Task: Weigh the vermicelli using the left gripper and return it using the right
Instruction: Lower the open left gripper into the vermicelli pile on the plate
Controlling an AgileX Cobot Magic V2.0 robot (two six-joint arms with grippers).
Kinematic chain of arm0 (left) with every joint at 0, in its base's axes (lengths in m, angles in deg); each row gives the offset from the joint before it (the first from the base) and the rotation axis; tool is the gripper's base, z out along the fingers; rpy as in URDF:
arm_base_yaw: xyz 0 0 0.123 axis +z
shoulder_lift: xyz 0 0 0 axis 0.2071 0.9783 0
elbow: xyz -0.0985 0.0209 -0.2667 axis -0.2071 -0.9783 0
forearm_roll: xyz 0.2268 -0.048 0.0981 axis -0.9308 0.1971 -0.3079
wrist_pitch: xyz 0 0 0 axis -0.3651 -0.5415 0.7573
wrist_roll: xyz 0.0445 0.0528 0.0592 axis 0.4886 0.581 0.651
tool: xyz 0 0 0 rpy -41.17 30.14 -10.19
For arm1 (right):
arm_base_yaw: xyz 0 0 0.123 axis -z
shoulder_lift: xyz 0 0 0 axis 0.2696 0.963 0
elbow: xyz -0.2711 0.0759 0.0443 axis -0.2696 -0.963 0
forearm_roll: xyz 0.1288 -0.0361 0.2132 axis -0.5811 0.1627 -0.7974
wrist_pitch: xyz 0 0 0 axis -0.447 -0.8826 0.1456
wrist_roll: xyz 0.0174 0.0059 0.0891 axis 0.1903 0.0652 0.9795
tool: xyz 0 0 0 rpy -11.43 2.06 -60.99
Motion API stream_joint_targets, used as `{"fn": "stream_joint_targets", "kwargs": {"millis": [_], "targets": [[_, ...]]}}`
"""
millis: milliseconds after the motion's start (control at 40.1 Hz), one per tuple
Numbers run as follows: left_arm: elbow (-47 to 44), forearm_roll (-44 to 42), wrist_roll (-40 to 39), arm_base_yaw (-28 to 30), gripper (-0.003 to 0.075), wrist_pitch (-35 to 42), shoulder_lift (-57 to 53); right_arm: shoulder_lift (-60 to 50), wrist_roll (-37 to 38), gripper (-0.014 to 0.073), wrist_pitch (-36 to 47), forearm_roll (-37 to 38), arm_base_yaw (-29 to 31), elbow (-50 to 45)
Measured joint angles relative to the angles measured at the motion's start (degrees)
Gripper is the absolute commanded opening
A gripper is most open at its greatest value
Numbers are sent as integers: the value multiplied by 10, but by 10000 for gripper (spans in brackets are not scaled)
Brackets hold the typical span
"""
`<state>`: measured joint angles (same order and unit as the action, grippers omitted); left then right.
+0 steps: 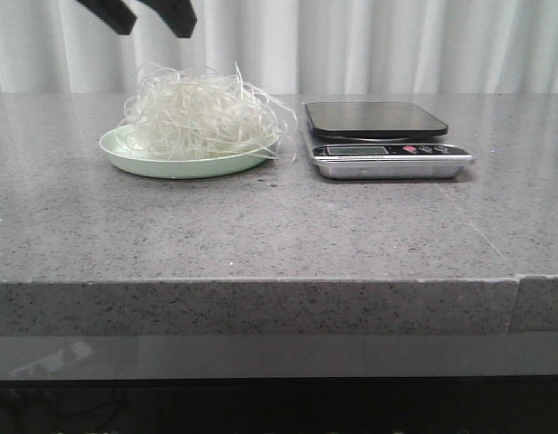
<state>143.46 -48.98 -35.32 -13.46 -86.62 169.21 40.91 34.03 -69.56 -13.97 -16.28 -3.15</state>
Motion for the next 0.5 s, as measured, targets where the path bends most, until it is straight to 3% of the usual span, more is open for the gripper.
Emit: {"fn": "stream_joint_targets", "kwargs": {"millis": [174, 498], "targets": [[74, -8, 0, 0, 513, -18, 56, 0, 0, 555, 0, 0, 0, 0], [179, -22, 1, 17, 517, -127, 158, 0, 0, 555, 0, 0, 0, 0]]}}
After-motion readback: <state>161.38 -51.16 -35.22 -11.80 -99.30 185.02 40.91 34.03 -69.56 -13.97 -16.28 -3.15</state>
